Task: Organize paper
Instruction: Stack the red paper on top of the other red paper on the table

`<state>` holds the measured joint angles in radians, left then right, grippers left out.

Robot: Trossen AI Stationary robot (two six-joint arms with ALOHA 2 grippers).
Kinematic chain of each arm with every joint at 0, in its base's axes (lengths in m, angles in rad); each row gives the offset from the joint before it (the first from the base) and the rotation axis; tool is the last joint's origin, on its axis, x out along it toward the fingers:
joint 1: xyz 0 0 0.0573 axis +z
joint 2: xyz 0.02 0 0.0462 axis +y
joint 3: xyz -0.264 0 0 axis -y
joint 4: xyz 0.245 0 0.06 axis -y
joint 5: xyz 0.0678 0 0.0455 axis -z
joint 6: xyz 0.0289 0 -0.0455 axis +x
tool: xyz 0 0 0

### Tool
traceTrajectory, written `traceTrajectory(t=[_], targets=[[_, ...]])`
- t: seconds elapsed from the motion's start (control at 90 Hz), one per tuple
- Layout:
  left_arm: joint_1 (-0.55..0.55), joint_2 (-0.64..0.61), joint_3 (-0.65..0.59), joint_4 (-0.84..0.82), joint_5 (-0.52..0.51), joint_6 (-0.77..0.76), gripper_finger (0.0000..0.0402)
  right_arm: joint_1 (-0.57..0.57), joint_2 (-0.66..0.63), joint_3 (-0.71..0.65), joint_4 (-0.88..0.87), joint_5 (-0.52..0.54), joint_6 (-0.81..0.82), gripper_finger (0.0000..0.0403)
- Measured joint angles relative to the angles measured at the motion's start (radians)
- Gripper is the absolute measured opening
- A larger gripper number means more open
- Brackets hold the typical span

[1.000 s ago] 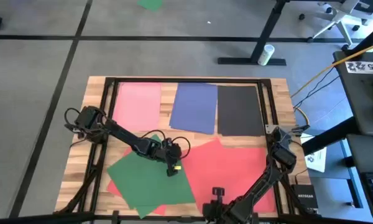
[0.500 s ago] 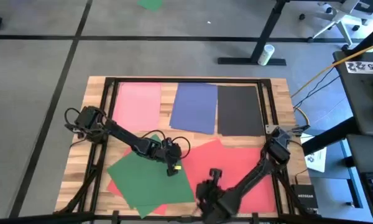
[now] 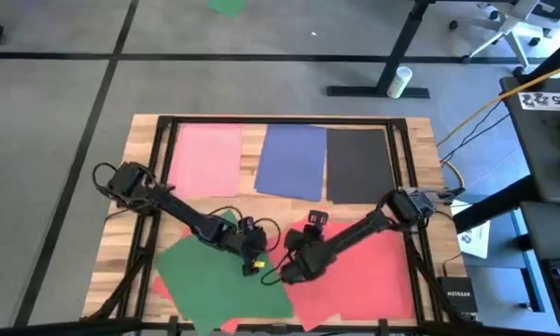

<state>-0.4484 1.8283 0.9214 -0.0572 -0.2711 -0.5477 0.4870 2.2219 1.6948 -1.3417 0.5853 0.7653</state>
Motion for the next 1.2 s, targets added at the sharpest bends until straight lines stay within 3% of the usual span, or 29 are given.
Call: traceTrajectory(t=[0.267, 0.378, 0.5, 0.622, 0.967, 1.2], targets=[[-0.131, -0.119, 0.000, -0.089, -0.138, -0.093, 0.0000, -0.005, -0.172, -0.148, 0.215, -0.031, -0.041, 0.0000], [-0.173, -0.133, 0.000, -0.086, -0.146, -0.119, 0.0000, -0.035, -0.241, -0.259, 0.391, -0.112, -0.117, 0.0000], [-0.211, -0.133, 0.000, -0.125, -0.161, -0.164, 0.0000, -0.104, -0.249, -0.360, 0.551, -0.223, -0.195, 0.0000], [-0.238, -0.128, 0.000, -0.189, -0.215, -0.232, 0.0000, -0.162, -0.249, -0.403, 0.645, -0.232, -0.226, 0.0000], [-0.272, -0.068, 0.001, -0.256, -0.245, -0.348, 0.0000, -0.241, -0.254, -0.437, 0.629, -0.400, -0.263, 0.0000], [-0.292, -0.062, 0.002, -0.257, -0.261, -0.369, 0.0000, -0.239, -0.264, -0.482, 0.554, -0.419, -0.174, 0.0000]])
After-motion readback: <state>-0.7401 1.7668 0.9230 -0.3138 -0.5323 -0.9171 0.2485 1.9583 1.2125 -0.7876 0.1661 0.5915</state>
